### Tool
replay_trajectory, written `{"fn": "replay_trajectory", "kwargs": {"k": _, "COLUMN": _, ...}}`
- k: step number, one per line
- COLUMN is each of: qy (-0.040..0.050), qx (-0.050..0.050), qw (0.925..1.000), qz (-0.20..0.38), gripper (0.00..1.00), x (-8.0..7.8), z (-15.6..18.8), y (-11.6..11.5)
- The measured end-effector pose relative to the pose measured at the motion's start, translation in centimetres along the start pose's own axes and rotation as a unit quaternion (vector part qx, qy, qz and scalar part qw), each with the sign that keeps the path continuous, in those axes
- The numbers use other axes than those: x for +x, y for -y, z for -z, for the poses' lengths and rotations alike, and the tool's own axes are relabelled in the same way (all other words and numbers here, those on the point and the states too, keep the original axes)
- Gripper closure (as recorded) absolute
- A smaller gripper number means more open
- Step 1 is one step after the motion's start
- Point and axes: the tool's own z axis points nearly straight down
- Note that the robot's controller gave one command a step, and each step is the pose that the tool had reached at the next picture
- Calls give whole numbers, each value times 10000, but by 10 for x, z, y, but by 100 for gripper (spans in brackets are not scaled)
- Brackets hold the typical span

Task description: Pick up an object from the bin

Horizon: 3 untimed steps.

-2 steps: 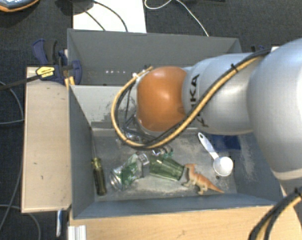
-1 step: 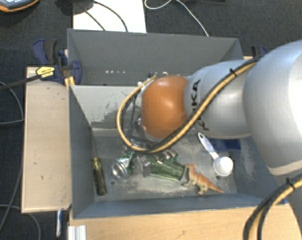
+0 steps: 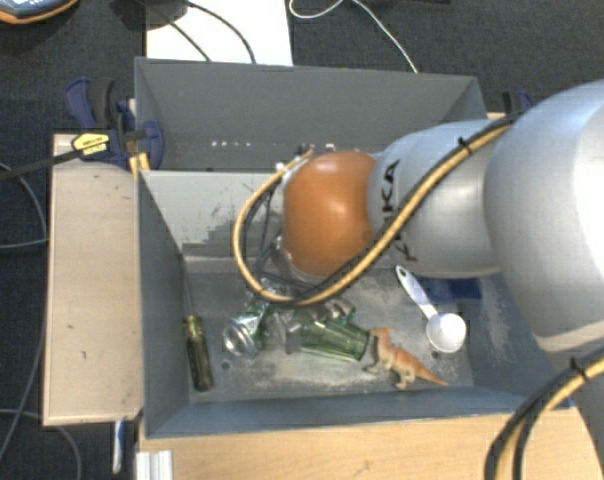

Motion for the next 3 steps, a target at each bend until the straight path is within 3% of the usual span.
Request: {"fn": "replay_trajectory", "kwargs": {"k": 3, "qy": 21, "qx": 6, "qw": 10000, "qz": -43, "gripper": 100, "x": 1, "z": 0, "y": -1}}
